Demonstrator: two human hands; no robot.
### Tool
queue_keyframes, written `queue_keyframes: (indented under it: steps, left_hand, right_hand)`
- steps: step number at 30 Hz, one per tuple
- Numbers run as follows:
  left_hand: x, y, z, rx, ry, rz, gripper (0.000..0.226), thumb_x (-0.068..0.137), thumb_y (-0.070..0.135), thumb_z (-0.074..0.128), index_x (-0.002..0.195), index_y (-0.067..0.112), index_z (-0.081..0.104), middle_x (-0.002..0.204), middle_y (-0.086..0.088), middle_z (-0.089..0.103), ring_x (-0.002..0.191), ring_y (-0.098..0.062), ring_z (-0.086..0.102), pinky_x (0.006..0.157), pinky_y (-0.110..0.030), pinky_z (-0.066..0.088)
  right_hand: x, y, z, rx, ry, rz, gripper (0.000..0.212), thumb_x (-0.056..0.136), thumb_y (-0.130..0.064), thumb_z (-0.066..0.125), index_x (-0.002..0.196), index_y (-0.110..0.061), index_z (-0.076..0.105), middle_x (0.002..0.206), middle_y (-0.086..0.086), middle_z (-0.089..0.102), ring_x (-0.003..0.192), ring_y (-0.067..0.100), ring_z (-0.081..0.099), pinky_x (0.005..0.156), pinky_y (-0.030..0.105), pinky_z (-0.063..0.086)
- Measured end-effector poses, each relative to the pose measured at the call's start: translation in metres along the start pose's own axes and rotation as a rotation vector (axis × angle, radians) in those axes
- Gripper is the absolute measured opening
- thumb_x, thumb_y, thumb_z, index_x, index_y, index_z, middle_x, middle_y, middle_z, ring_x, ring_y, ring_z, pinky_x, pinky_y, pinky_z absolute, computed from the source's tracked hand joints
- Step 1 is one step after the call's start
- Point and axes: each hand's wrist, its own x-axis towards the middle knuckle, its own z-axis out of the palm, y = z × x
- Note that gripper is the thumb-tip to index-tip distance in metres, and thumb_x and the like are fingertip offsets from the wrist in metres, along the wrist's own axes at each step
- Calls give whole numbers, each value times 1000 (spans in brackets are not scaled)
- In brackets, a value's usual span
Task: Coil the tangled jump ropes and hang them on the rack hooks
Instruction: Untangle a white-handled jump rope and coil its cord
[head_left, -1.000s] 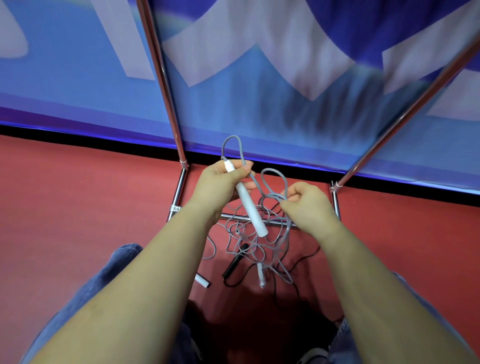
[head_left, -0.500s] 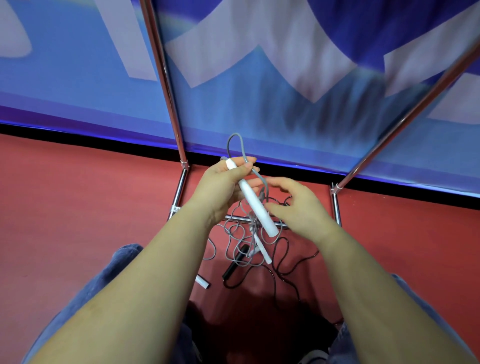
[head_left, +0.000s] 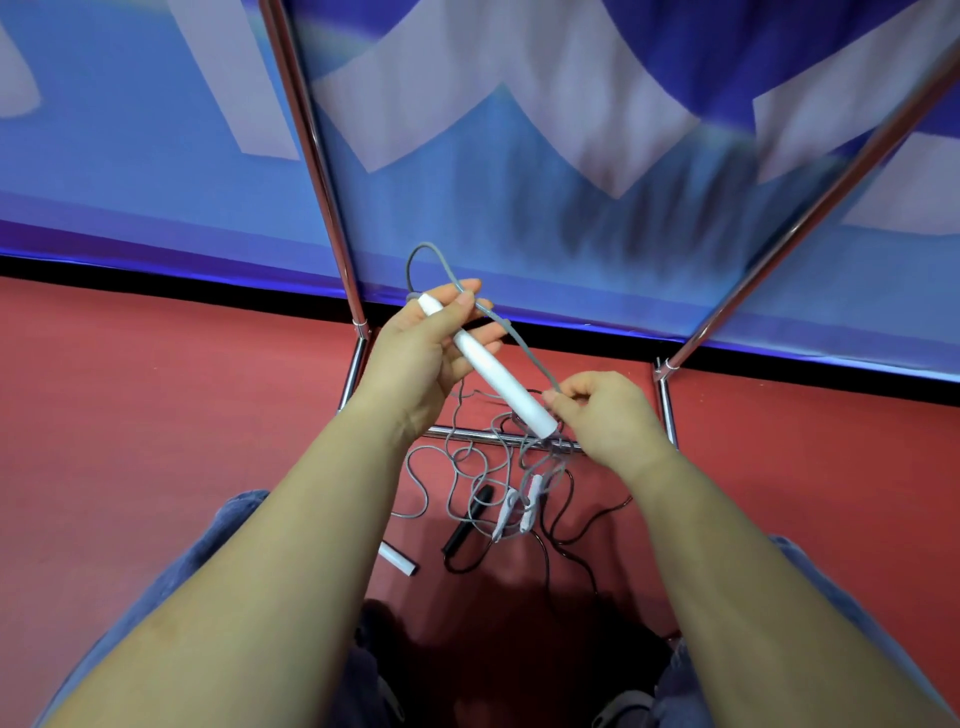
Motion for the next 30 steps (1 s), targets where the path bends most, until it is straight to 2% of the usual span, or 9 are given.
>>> queue_keyframes:
  steps: [2,4,8,12,17,22,25,28,30]
  left_hand:
    - [0,-2,-1,91,-6,30,13,97,10,50,101,14,61,81,0,69,69,-13,71,67,-23,58]
    - [0,-7,-3,283,-35,44,15,97,9,51,106,16,60,87,0,69,73,-11,69,69,-23,55]
    - [0,-26,-7,814,-182,70,19,93,8,58,111,14,62,101,0,67,80,-6,62,72,-16,49]
    - [-2,-33,-8,1050,-357,103,24,91,14,62,115,14,67,112,5,69,98,-7,63,88,-19,46]
    - [-1,-35,-12,1154,-239,120,7,89,15,64,90,22,65,81,7,65,77,-11,57,75,-24,44]
    - [-1,-36,-9,1026,-283,91,10,88,12,66,82,18,62,77,-1,63,74,-16,58,79,-35,50]
    - [0,-35,-6,869,-261,92,16,91,6,61,80,17,58,76,-4,63,72,-17,61,76,-33,51]
    - [1,-31,-4,634,-188,50,15,94,3,55,83,14,54,70,-5,62,63,-15,63,65,-25,51]
    - [0,-27,-2,513,-139,39,16,94,2,53,83,12,55,66,-1,63,58,-11,64,60,-20,52]
  right_hand:
    - [4,2,0,102,43,34,30,90,-25,61,74,0,63,66,15,63,64,29,58,66,32,46]
    - [6,-1,-2,310,65,83,26,91,-21,60,75,-1,63,66,11,67,61,18,67,69,33,54]
    - [2,-14,-12,631,51,146,21,94,-19,57,81,-5,63,66,5,65,52,4,65,50,15,51]
    - [-6,-26,-17,716,-15,129,22,96,-20,53,78,-11,62,71,6,68,57,7,68,51,16,52]
    - [-10,-35,-25,777,38,43,22,97,-21,51,80,-14,62,74,3,69,60,4,68,54,15,53]
    - [-11,-40,-34,943,98,48,20,97,-21,50,83,-14,61,77,4,69,61,6,68,60,17,54]
    - [-8,-38,-34,979,20,45,9,96,-16,52,97,-16,61,89,1,70,77,7,69,71,21,55]
    - [-4,-31,-27,767,-147,1,37,88,8,50,116,-15,57,103,1,65,87,5,61,74,15,49]
    - [-4,-25,-18,504,-225,-67,41,85,11,51,119,-9,58,107,5,64,93,9,61,78,15,47]
